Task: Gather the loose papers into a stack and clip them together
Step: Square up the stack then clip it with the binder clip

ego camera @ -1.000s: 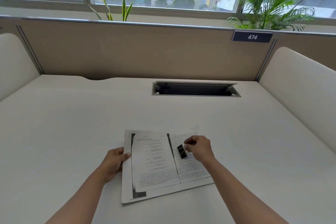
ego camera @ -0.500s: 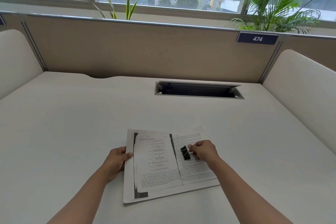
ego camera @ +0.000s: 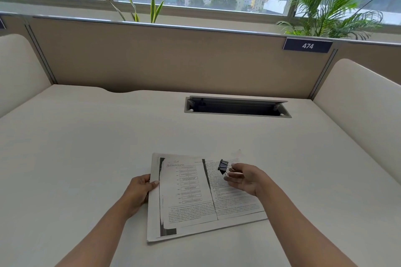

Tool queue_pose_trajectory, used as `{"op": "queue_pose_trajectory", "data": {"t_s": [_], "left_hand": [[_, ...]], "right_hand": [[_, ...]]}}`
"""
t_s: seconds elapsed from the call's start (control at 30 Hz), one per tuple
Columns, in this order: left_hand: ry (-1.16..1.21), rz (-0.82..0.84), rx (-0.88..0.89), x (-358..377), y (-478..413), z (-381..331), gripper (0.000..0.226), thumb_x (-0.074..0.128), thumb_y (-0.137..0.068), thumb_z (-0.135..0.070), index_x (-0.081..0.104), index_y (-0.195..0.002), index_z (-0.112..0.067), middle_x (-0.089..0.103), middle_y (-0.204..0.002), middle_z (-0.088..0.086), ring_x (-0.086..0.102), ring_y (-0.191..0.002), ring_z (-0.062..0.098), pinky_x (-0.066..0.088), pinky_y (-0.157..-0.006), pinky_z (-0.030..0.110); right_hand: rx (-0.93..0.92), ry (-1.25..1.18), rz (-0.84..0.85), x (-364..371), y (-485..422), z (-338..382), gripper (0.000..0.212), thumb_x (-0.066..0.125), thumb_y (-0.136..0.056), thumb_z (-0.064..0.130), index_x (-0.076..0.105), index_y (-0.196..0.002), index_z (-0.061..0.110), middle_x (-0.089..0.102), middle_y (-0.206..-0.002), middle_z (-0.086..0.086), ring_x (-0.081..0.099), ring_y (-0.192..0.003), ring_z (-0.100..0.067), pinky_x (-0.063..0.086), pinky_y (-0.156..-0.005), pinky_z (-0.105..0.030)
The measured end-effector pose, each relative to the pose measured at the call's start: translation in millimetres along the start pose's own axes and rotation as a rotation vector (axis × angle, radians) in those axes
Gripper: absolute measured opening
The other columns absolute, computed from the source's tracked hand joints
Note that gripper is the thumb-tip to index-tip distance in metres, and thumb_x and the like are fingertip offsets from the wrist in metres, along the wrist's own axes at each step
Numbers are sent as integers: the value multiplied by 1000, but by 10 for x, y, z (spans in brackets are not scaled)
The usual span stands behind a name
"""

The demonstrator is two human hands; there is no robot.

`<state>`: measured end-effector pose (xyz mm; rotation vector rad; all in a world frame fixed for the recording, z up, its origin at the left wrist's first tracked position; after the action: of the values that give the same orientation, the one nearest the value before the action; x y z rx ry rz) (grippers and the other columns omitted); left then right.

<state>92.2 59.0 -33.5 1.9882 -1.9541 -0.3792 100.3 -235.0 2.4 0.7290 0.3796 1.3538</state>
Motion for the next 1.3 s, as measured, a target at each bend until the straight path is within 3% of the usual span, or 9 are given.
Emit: {"op": "queue_pose_trajectory", "data": {"t_s": [0.17, 0.4, 0.5, 0.7, 1.03, 1.2, 1.3], "left_hand": [[0, 6, 9, 2, 8, -3, 18, 50, -91, 0, 64, -101, -6, 75, -75, 3, 70, -64, 18, 56, -54, 28], [1, 11, 5, 12, 10, -5, 18, 49, -91, 1, 64, -99, -7, 75, -72, 3, 70, -61, 17, 56, -52, 27], [3, 2, 2, 3, 8, -2, 18, 50, -91, 0, 64, -101, -6, 75, -73, 3, 70, -61, 17, 56, -52, 28], [-7, 0, -5, 0, 8, -5, 19, 50, -91, 0, 64, -102, -7, 75, -74, 3, 71, -62, 18, 56, -53, 28], [-11, -1, -15, 11, 18, -16, 19, 50, -91, 0, 63, -102, -7, 75, -73, 3, 71, -61, 17, 57, -54, 27], [-14, 14, -46, 51, 10, -30, 19, 48, -92, 0, 64, -98, -9, 74, -74, 3, 70, -67, 19, 58, -58, 29], [-12, 33, -64, 101, 5, -37, 19, 48, -92, 0, 64, -95, -9, 75, -72, 2, 70, -66, 19, 59, -60, 30]], "right_hand": [[-37, -213, 63, 65, 22, -8, 14, 55, -89, 4, 53, -76, -1, 49, -76, -13, 54, -72, -25, 57, -47, -27], [-65, -223, 49, 106, 43, -6, 11, 67, -80, 1, 57, -83, -3, 49, -87, -12, 56, -77, -20, 57, -54, -21], [-73, -233, 44, 119, 43, -19, 11, 67, -79, 0, 57, -79, -2, 51, -81, -13, 54, -77, -18, 57, -54, -20], [17, -233, 38, 123, 57, -121, 14, 70, -78, 9, 60, -77, 0, 54, -81, -15, 58, -70, -24, 57, -46, -24], [-83, -181, 23, 146, 20, -122, 14, 72, -76, 5, 60, -82, -1, 61, -79, -12, 61, -74, -18, 57, -53, -17], [-167, 38, -17, 204, 52, -123, 21, 79, -71, 14, 63, -80, 2, 63, -82, -9, 62, -75, -16, 54, -73, -20], [-232, 86, 1, 273, 66, -128, 23, 82, -63, 18, 67, -76, 7, 67, -84, -9, 64, -81, -19, 54, -74, -19]]}}
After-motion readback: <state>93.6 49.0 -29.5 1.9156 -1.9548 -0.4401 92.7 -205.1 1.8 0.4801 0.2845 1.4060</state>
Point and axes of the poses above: each hand's wrist, its own y-axis away from the middle knuckle, its own x-axis out of the palm, z = x × y, the point moved 7 cm from there along -y, towards the middle knuckle
